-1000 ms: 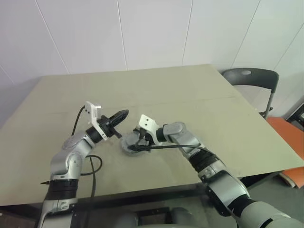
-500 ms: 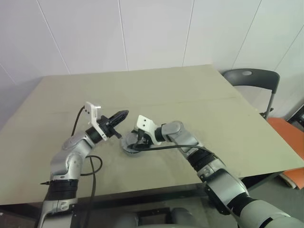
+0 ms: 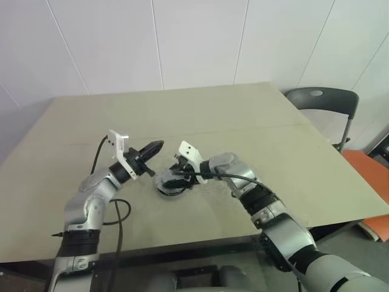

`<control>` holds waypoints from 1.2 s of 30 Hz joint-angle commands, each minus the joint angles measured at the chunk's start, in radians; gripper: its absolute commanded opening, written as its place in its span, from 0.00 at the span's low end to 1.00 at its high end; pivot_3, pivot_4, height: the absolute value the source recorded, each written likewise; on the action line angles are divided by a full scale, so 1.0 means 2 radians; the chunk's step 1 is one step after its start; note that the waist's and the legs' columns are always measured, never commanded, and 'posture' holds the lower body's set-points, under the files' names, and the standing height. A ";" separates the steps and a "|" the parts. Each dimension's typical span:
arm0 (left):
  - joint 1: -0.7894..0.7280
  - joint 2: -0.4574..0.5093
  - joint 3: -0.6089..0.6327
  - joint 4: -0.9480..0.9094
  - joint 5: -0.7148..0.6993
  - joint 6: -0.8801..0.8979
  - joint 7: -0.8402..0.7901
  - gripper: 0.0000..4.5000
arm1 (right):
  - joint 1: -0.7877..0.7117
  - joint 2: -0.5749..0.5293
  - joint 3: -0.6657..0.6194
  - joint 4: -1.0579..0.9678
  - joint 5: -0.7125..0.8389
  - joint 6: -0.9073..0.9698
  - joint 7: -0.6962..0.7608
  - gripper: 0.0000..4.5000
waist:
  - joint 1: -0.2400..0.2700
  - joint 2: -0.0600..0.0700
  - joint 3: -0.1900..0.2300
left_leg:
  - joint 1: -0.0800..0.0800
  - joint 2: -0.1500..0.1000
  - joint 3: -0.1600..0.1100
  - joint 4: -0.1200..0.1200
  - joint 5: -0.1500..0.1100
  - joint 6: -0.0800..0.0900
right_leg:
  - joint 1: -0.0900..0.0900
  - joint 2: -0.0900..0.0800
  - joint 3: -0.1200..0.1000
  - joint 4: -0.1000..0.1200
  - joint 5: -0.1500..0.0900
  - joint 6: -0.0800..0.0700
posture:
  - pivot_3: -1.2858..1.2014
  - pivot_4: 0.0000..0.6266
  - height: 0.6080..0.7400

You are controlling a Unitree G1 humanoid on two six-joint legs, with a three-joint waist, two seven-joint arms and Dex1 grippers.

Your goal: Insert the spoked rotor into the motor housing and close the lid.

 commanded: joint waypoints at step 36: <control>0.121 0.152 -0.010 -0.033 0.051 -0.023 -0.120 0.00 | 0.046 -0.034 0.095 -0.032 -0.063 0.008 0.029 0.73 | 0.001 0.001 -0.001 | 0.001 -0.001 0.000 -0.002 -0.002 0.002 | 0.000 -0.002 0.000 -0.001 -0.003 -0.001 | 0.52 0.00 1.00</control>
